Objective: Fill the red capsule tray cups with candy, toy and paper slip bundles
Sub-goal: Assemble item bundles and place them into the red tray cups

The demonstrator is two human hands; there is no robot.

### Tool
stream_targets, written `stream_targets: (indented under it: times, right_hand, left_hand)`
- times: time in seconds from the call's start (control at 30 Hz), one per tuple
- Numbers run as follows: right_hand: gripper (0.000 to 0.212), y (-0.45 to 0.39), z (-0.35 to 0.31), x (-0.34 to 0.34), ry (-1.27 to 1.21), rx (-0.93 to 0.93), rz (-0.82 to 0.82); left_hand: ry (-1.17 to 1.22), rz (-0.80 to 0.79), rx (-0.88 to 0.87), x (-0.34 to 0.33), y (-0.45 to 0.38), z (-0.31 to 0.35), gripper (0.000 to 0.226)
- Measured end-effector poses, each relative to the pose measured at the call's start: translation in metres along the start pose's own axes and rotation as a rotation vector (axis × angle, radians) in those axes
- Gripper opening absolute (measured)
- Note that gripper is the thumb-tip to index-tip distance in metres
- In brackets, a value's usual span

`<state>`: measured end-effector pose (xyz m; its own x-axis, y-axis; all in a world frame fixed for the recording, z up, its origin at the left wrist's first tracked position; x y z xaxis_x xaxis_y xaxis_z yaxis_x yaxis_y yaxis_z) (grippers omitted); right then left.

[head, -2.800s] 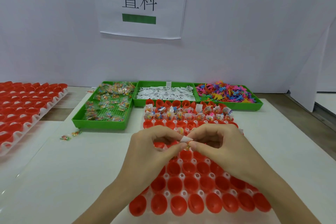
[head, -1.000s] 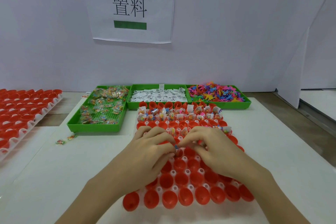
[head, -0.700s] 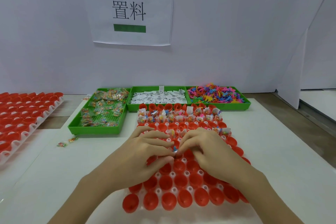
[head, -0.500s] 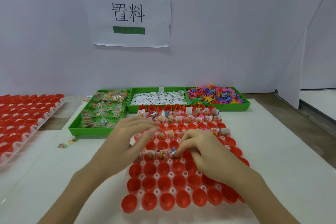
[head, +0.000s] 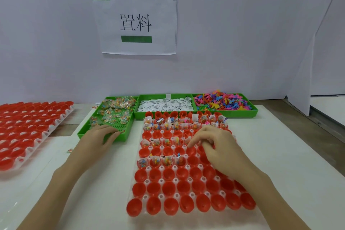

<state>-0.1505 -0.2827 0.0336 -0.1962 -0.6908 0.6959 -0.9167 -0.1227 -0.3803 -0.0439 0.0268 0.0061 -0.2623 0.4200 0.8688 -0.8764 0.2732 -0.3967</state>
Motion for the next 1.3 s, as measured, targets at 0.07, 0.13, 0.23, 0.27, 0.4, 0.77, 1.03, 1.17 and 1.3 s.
stream_targets:
  times: [0.07, 0.13, 0.23, 0.27, 0.4, 0.77, 1.03, 1.17, 1.3]
  right_hand:
    - [0.046, 0.000, 0.001, 0.000, 0.001, -0.008, 0.005]
    - [0.044, -0.001, 0.002, 0.000, 0.000, -0.017, 0.011]
    - [0.045, -0.001, 0.004, 0.001, -0.003, -0.019, 0.027]
    - [0.045, -0.002, 0.005, 0.002, -0.009, -0.021, 0.034]
    - [0.044, -0.003, 0.006, 0.005, -0.007, -0.025, 0.061]
    - [0.031, -0.024, 0.003, 0.010, 0.032, -0.063, 0.109]
    - [0.023, -0.127, 0.032, 0.007, 0.212, -0.148, -0.042]
    - [0.020, -0.174, 0.063, -0.009, 0.345, -0.173, -0.107]
    - [0.016, -0.198, 0.087, -0.030, 0.443, -0.198, -0.211]
  left_hand:
    - [0.015, 0.065, -0.016, 0.007, 0.001, 0.001, 0.009]
    - [0.022, 0.112, -0.035, 0.009, 0.001, 0.002, 0.007]
    - [0.018, 0.196, -0.049, 0.009, 0.001, 0.000, 0.007]
    - [0.010, 0.235, -0.060, 0.010, 0.001, 0.001, 0.006]
    - [-0.023, 0.388, -0.109, 0.020, 0.001, 0.007, 0.005]
    - [0.143, 0.485, -0.273, 0.049, 0.016, 0.075, 0.010]
    - [0.166, 0.125, -0.475, 0.007, 0.031, 0.136, 0.060]
    - [0.144, 0.043, -0.474, 0.001, 0.027, 0.136, 0.053]
    - [-0.091, 0.118, -0.615, 0.009, 0.033, 0.137, 0.071]
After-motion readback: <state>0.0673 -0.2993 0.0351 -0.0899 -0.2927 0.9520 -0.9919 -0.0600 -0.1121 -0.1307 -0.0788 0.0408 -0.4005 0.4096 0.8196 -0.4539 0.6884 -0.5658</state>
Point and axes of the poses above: each hand's wrist, its own y-axis away from the middle knuckle, its own x-axis out of the back of the hand, z = x × y, the point moved 9 cm from there along -y, towards the middle knuckle
